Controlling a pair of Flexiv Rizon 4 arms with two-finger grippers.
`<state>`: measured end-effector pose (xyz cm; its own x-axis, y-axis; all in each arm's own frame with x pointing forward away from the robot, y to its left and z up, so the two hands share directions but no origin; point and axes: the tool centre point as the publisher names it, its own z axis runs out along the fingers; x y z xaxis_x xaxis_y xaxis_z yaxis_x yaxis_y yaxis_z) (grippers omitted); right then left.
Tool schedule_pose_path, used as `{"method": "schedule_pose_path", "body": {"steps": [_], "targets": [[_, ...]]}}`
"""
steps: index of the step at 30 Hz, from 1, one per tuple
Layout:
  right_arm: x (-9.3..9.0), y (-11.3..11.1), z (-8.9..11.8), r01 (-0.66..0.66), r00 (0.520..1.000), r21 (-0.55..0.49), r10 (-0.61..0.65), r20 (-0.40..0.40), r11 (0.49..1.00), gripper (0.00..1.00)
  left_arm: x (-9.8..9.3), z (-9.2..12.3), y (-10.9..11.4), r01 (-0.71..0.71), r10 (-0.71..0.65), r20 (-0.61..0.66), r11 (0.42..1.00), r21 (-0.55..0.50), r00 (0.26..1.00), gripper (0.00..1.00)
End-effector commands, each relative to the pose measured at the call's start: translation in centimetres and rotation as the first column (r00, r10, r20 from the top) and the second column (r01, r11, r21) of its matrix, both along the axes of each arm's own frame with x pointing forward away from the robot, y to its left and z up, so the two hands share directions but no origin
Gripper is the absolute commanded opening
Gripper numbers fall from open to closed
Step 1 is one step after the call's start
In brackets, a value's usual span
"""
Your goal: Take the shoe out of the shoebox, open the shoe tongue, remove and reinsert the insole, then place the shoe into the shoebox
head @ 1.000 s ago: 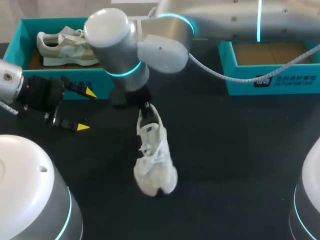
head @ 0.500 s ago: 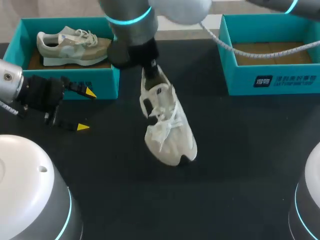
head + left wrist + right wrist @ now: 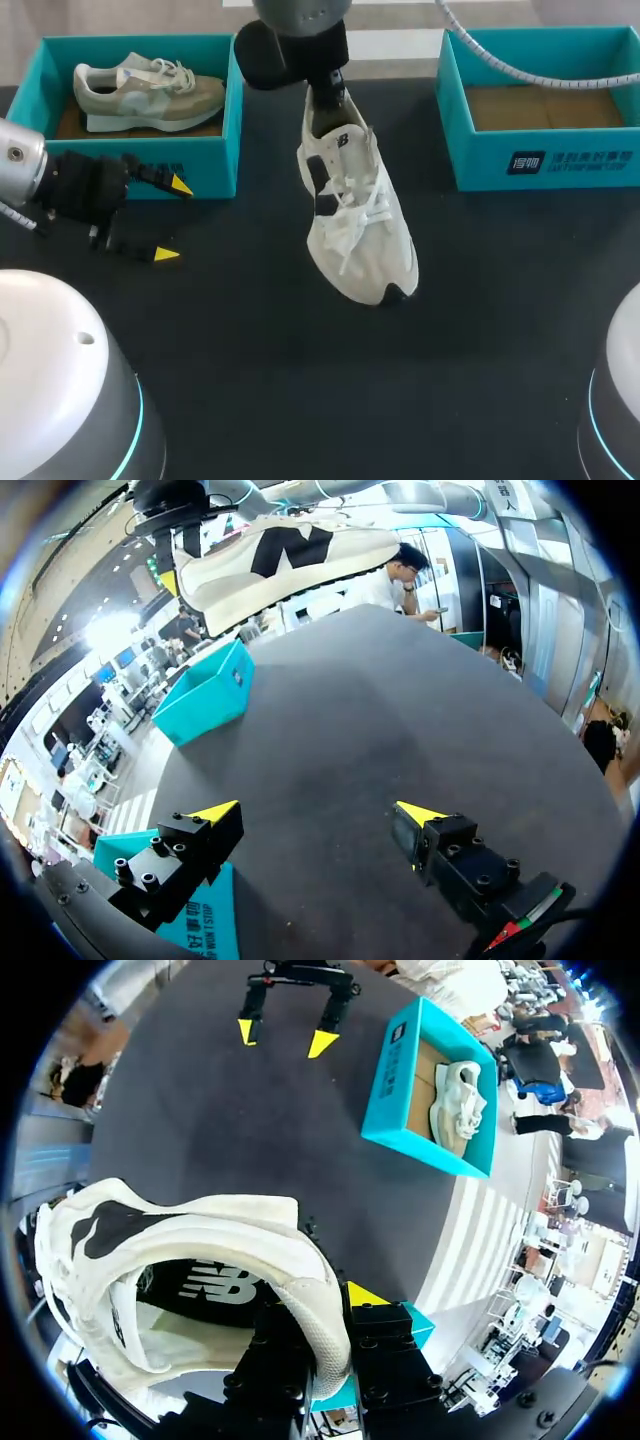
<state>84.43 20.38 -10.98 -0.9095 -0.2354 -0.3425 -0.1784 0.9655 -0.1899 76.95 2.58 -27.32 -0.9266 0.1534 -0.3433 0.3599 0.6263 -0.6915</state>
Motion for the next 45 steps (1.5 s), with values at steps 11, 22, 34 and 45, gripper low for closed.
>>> {"method": "schedule_pose_path", "body": {"steps": [11,22,34,45], "targets": [[0.0,-0.1,-0.1,-0.001,1.0,0.002,0.001,0.0,1.0,0.0,0.0,0.0,0.0,0.001,-0.001,0.0,1.0,0.003,1.0,1.0],[2.4,-6.3,-0.2,-0.134,0.991,0.061,0.133,0.023,0.989,0.0,0.0,0.0,0.0,0.001,-0.001,0.0,1.0,0.003,1.0,1.0],[8.3,-20.2,0.2,-0.209,0.978,0.062,0.207,0.035,0.976,0.0,0.0,0.0,0.0,0.001,-0.001,0.0,1.0,0.003,1.0,1.0],[11.9,-25.3,-0.1,-0.214,0.977,0.052,0.212,0.039,0.975,0.0,0.0,0.0,0.0,0.001,-0.001,0.0,1.0,0.003,1.0,1.0]]}}
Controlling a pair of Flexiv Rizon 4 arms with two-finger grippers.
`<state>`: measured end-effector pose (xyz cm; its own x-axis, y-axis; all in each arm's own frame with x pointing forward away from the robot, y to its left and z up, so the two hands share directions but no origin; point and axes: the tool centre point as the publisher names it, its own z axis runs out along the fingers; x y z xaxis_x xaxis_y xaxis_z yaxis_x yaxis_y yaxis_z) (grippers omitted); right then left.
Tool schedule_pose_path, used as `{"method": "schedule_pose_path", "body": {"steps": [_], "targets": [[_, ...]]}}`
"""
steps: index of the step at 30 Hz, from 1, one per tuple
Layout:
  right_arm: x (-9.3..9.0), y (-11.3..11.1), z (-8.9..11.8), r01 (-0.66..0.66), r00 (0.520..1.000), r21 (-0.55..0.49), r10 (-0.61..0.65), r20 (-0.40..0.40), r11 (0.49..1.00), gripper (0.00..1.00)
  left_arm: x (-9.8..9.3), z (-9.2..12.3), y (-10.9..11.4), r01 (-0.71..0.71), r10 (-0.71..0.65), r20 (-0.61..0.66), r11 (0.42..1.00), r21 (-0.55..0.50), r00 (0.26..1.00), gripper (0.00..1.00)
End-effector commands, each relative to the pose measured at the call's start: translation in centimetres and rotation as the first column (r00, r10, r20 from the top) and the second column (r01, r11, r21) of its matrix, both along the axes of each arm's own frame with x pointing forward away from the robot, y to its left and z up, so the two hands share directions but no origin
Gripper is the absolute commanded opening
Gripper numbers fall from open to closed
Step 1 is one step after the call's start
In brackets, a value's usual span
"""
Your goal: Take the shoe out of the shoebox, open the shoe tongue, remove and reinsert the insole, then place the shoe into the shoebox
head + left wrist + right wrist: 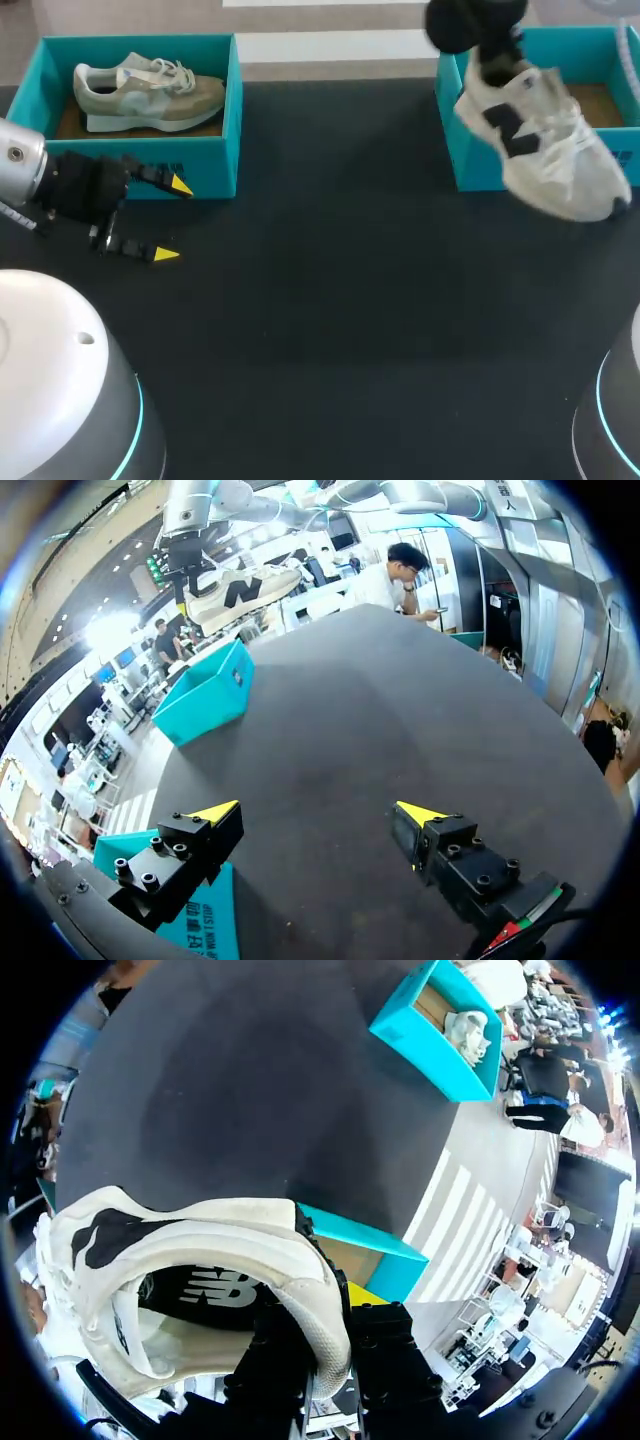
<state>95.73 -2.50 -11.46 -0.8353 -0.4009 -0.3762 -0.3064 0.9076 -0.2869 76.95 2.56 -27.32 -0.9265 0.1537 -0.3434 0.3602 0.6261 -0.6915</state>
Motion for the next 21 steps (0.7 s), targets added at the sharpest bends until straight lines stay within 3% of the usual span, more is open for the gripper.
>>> {"method": "schedule_pose_path", "body": {"steps": [1,18,21], "targets": [[0.6,-2.4,0.4,-0.06,0.997,0.137,0.067,-0.045,0.989,0.0,0.0,0.0,0.0,0.001,-0.001,-0.001,1.0,0.003,1.0,1.0],[0.6,-2.4,0.4,-0.06,0.997,0.137,0.067,-0.045,0.989,0.0,0.0,0.0,0.0,0.001,-0.001,-0.001,1.0,0.003,1.0,1.0],[2.1,-4.0,0.0,-0.08,0.996,0.132,0.085,-0.037,0.988,0.0,0.0,0.0,0.0,0.001,-0.001,-0.001,1.0,0.003,1.0,1.0]]}}
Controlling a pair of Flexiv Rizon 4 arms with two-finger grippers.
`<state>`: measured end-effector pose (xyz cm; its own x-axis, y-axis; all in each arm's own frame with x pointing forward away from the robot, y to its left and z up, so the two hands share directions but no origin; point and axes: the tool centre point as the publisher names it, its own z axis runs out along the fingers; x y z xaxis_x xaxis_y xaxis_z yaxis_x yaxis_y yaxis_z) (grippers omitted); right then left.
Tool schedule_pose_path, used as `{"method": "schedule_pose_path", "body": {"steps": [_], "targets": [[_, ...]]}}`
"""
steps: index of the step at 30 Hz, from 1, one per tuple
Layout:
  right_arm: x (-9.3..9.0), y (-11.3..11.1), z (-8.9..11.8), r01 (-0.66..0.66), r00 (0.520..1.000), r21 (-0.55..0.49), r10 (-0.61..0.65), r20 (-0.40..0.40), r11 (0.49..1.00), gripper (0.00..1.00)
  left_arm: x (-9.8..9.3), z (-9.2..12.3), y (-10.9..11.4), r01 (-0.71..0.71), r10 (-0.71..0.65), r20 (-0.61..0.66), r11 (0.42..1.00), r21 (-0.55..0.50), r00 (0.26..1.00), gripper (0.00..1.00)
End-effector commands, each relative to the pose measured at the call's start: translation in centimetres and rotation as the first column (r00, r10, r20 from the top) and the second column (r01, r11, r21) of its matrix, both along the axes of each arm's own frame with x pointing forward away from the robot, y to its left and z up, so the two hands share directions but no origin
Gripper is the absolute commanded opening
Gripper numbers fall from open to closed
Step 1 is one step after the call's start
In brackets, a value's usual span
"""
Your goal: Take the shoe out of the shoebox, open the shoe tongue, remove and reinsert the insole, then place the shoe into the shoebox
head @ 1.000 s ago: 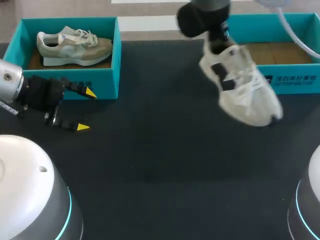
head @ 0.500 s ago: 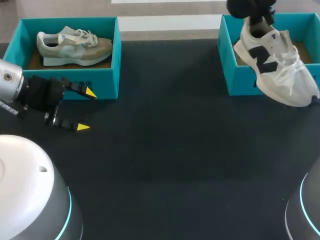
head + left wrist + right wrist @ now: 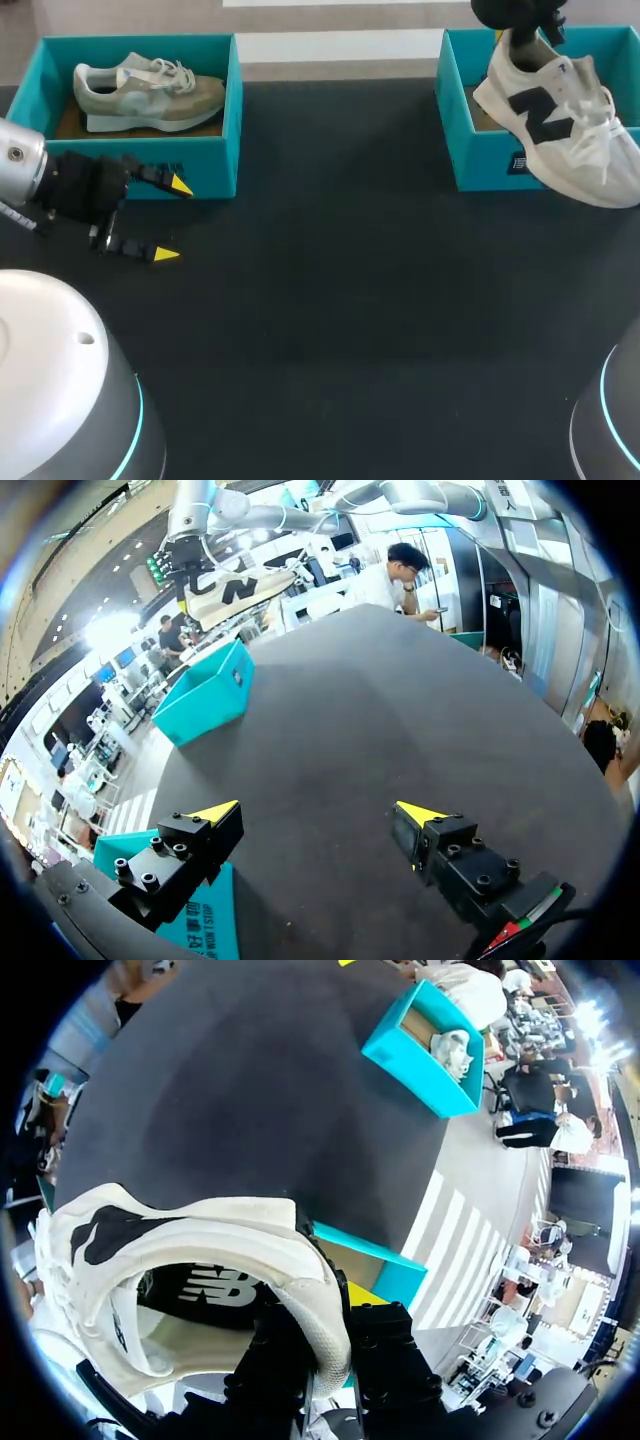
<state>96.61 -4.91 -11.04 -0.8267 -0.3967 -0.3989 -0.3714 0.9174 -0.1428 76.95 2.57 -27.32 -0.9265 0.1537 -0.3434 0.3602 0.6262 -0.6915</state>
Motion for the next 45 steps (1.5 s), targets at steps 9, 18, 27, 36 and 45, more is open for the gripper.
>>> {"method": "schedule_pose_path", "body": {"steps": [9,18,27,36,45], "targets": [[5.8,-10.1,-2.4,0.062,0.998,-0.063,-0.063,-0.012,0.996,0.0,0.0,0.0,0.0,0.001,-0.001,-0.001,1.0,0.003,1.0,1.0],[8.0,-16.6,-4.4,0.184,0.981,-0.096,-0.188,-0.045,0.978,0.0,0.0,0.0,0.0,0.001,-0.001,-0.001,1.0,0.003,1.0,1.0],[8.6,-22.6,-6.6,0.397,0.913,-0.108,-0.404,-0.058,0.911,0.0,0.0,0.0,0.0,0.001,-0.001,-0.001,1.0,0.003,1.0,1.0],[8.2,-26.5,-7.2,0.639,0.766,-0.065,-0.642,-0.032,0.766,0.0,0.0,0.0,0.0,0.001,-0.001,-0.001,1.0,0.003,1.0,1.0],[7.7,-27.5,-6.9,0.861,0.508,0.044,-0.861,-0.021,0.507,0.0,0.0,0.0,0.0,0.001,-0.001,-0.001,1.0,0.003,1.0,1.0]]}}
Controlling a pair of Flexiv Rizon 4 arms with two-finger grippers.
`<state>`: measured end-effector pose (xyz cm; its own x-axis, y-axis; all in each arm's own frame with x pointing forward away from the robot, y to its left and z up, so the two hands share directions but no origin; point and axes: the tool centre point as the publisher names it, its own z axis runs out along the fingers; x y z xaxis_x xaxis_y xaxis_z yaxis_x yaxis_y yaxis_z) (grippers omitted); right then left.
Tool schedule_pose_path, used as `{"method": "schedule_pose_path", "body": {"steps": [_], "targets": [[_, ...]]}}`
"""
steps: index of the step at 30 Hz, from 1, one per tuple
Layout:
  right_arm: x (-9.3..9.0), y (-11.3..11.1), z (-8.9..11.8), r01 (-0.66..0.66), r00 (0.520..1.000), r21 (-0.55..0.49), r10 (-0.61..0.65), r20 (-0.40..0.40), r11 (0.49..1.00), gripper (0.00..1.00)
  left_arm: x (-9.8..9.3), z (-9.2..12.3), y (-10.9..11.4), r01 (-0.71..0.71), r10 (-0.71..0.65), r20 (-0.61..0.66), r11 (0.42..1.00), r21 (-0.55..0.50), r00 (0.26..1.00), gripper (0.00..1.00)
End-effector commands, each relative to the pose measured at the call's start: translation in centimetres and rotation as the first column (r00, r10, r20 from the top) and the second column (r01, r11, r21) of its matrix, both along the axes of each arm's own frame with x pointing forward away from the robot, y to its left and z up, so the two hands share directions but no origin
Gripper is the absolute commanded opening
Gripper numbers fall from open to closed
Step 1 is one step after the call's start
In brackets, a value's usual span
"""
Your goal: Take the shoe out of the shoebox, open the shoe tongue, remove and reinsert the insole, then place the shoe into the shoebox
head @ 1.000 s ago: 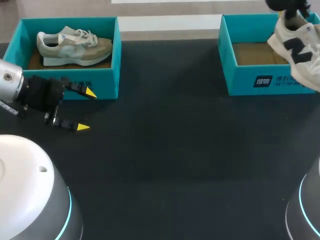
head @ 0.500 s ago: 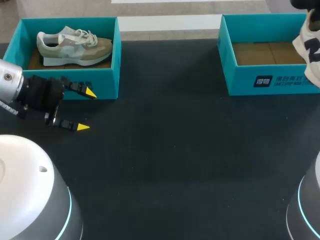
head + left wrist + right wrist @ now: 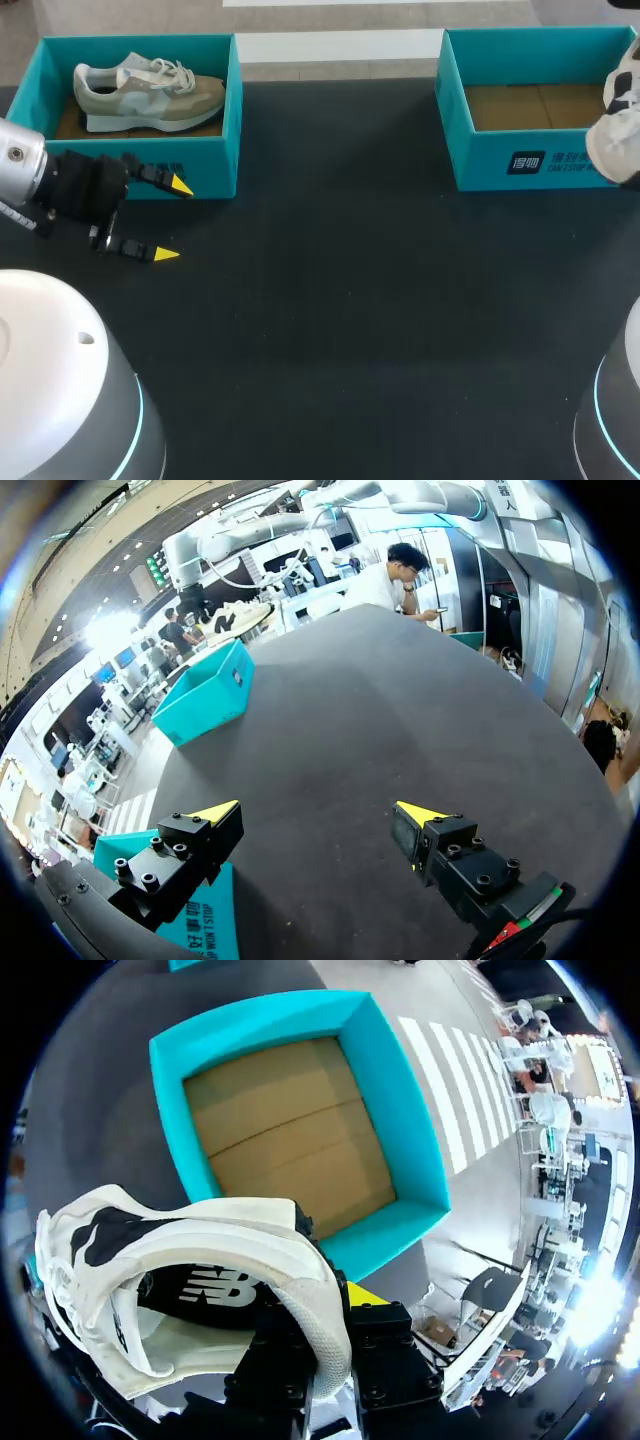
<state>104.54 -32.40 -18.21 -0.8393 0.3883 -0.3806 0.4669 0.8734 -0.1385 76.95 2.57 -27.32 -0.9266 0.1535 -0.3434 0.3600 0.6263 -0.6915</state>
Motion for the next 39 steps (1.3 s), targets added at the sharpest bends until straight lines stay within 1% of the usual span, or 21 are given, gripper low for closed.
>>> {"method": "schedule_pose_path", "body": {"steps": [1,4,7,9,11,12,13,14,15,16,35,37,38,39], "targets": [[-0.3,-0.1,0.3,0.221,0.973,0.064,-0.224,0.053,0.973,0.0,0.0,0.0,0.0,0.001,-0.001,0.0,1.0,0.003,1.0,1.0],[-0.4,-0.1,0.3,0.326,0.939,0.108,-0.335,0.078,0.939,0.0,0.0,0.0,0.0,0.001,-0.001,0.0,1.0,0.003,1.0,1.0],[-0.2,-0.2,0.5,0.431,0.889,0.152,-0.447,0.097,0.889,0.0,0.0,0.0,0.0,0.001,-0.001,0.0,1.0,0.003,1.0,1.0],[-0.2,-0.4,0.6,0.49,0.854,0.169,-0.51,0.103,0.855,0.0,0.0,0.0,0.0,0.001,-0.001,0.0,1.0,0.003,1.0,1.0],[-0.2,-0.6,0.6,0.513,0.836,0.183,-0.537,0.113,0.838,0.0,0.0,0.0,0.0,0.001,-0.001,0.0,1.0,0.003,1.0,1.0],[-0.1,-0.7,0.7,0.536,0.824,0.173,-0.556,0.106,0.826,0.0,0.0,0.0,0.0,0.001,-0.001,0.0,1.0,0.003,1.0,1.0],[-0.1,-0.9,0.6,0.543,0.815,0.201,-0.569,0.11,0.816,0.0,0.0,0.0,0.0,0.001,-0.001,0.0,1.0,0.003,1.0,1.0],[-0.2,-1.0,0.6,0.577,0.794,0.194,-0.6,0.094,0.793,0.0,0.0,0.0,0.0,0.001,-0.001,0.0,1.0,0.003,1.0,1.0],[-0.3,-1.1,0.6,0.591,0.786,0.188,-0.613,0.086,0.784,0.0,0.0,0.0,0.0,0.001,-0.001,0.0,1.0,0.003,1.0,1.0],[-0.5,-1.0,0.6,0.622,0.763,0.189,-0.642,0.069,0.76,0.0,0.0,0.0,0.0,0.001,-0.001,0.0,1.0,0.003,1.0,1.0],[-0.5,-1.0,0.6,0.622,0.763,0.189,-0.642,0.069,0.76,0.0,0.0,0.0,0.0,0.001,-0.001,0.0,1.0,0.003,1.0,1.0],[-0.4,-1.3,0.1,0.671,0.725,0.179,-0.687,0.045,0.72,0.0,0.0,0.0,0.0,0.001,-0.001,0.0,1.0,0.003,1.0,1.0],[-0.3,-1.6,0.0,0.726,0.671,0.184,-0.741,0.025,0.663,0.0,0.0,0.0,0.0,0.001,-0.001,0.0,1.0,0.003,1.0,1.0],[-0.2,-1.8,0.0,0.761,0.628,0.191,-0.778,0.024,0.62,0.0,0.0,0.0,0.0,0.001,-0.001,0.0,1.0,0.003,1.0,1.0]]}}
